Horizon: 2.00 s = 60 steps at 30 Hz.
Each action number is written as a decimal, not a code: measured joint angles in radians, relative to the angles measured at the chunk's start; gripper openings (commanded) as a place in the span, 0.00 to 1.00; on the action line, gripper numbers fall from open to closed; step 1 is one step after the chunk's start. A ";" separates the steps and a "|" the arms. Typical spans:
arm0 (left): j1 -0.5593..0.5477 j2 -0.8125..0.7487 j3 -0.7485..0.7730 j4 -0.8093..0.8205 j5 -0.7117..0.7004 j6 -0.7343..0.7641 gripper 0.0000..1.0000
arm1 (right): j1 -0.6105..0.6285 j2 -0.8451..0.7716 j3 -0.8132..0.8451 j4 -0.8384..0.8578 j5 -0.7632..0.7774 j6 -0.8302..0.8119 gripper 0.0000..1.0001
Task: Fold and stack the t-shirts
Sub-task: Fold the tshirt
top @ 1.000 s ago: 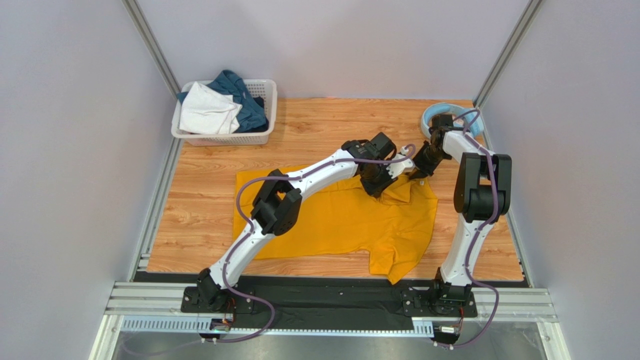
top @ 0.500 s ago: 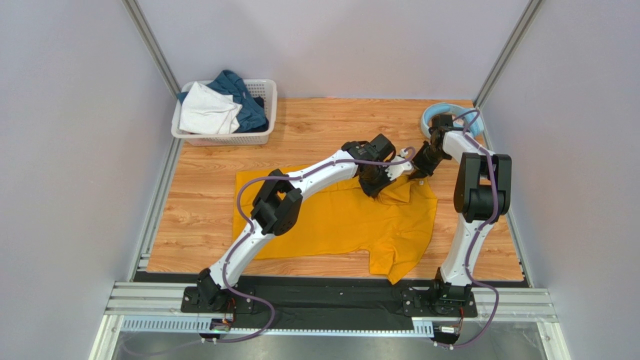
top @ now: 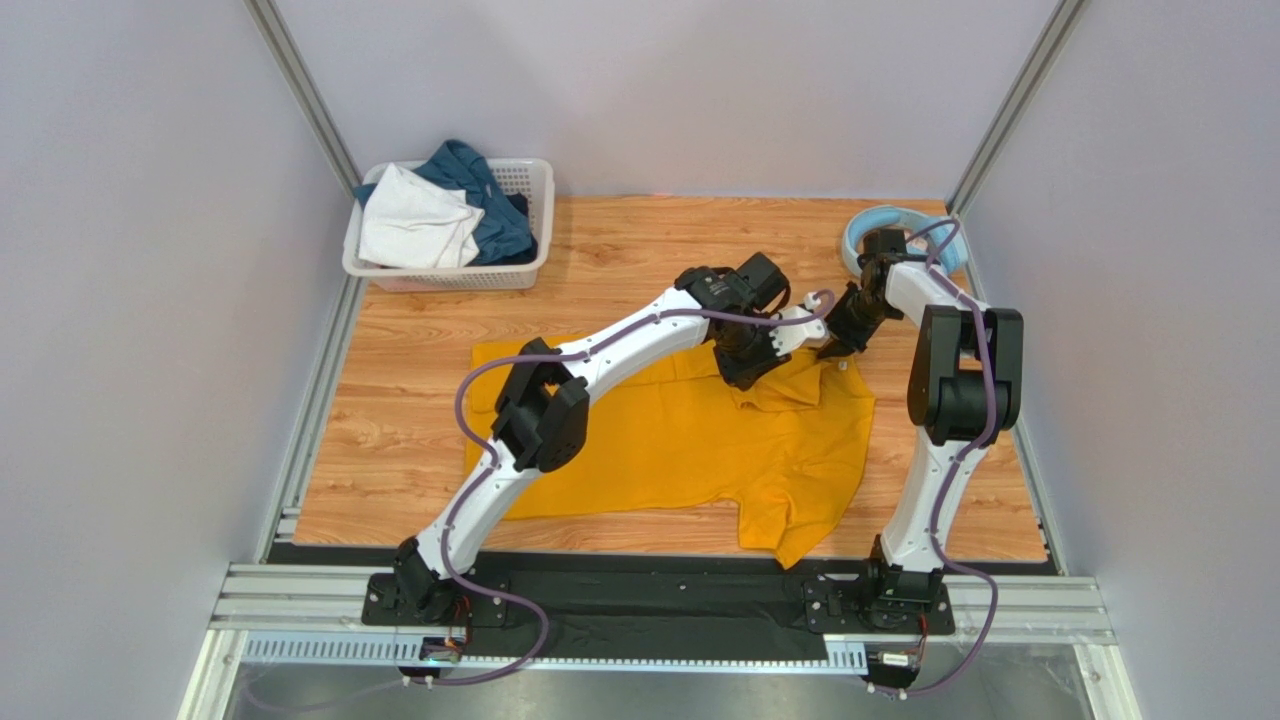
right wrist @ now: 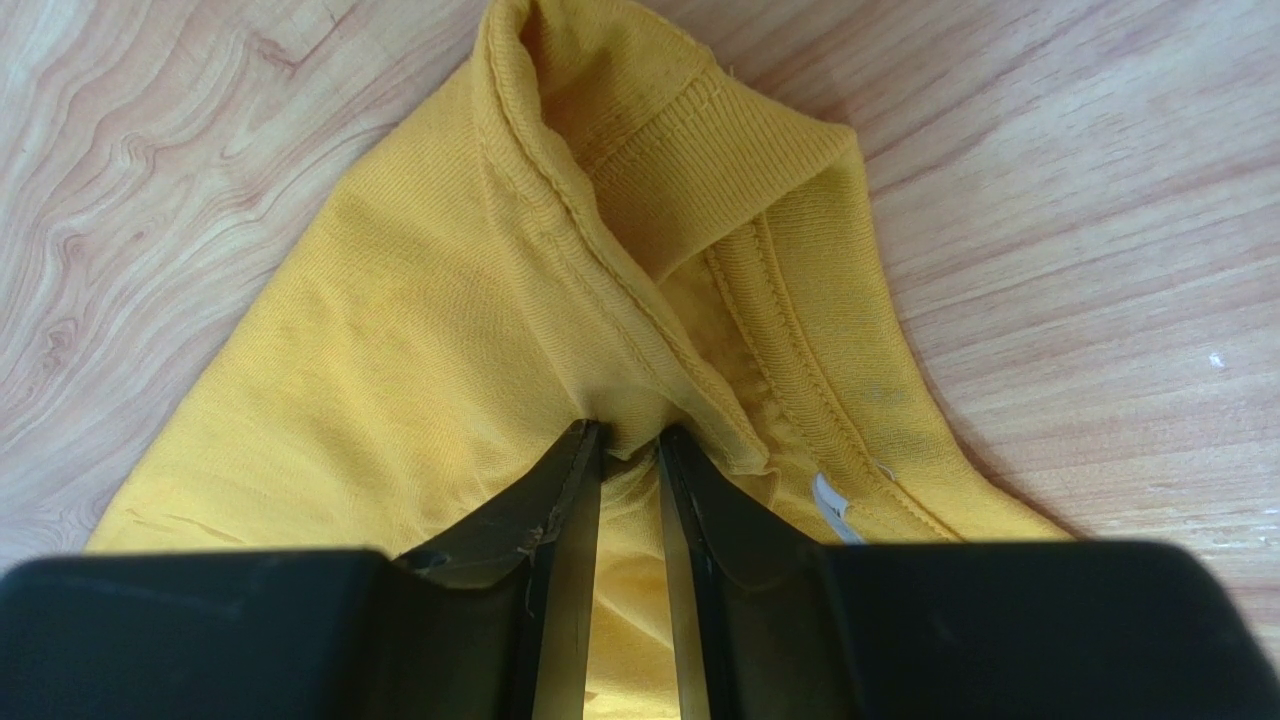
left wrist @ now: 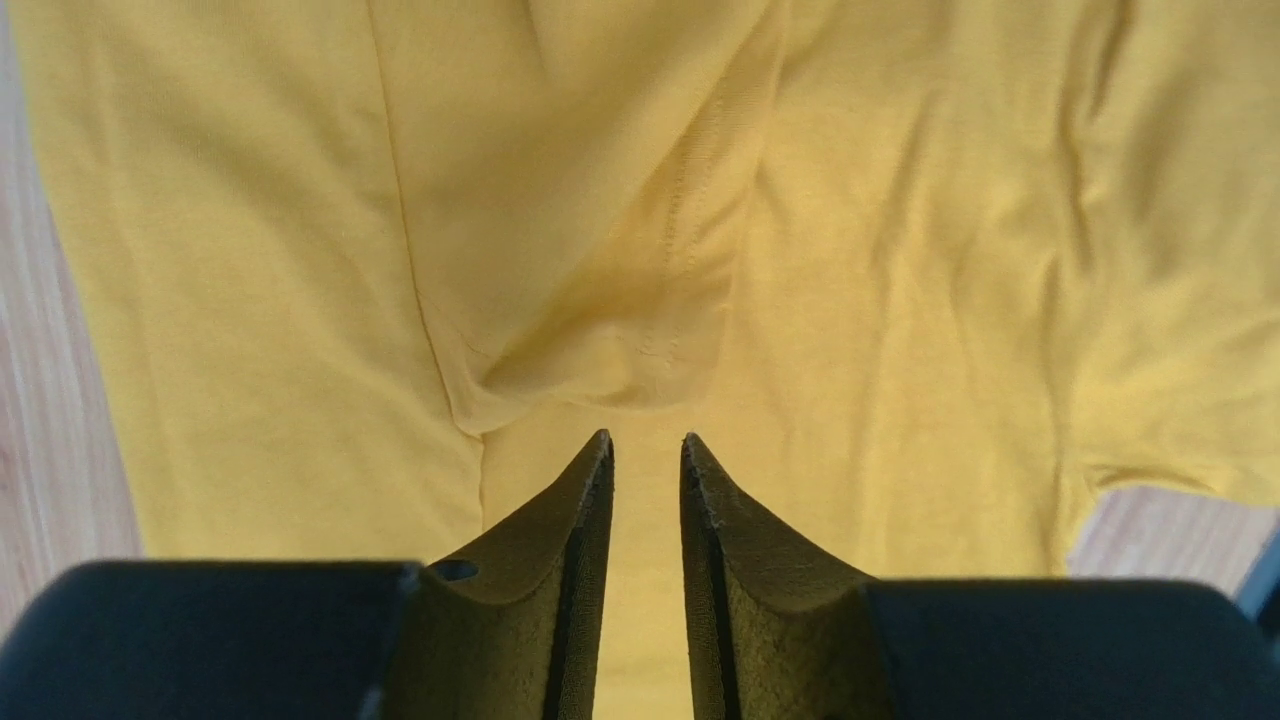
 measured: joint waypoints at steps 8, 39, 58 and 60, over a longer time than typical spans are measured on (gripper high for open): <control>-0.006 -0.055 -0.035 -0.064 0.082 0.050 0.34 | 0.000 0.000 0.000 0.000 0.000 0.000 0.27; -0.003 0.039 -0.081 0.122 -0.019 -0.143 0.36 | 0.000 0.000 0.000 0.000 -0.002 0.000 0.26; -0.003 0.118 0.028 0.134 -0.064 -0.173 0.05 | 0.000 0.000 -0.004 0.006 -0.010 0.000 0.24; -0.001 0.119 0.029 0.135 -0.067 -0.171 0.00 | 0.000 0.000 -0.005 0.007 -0.011 0.000 0.24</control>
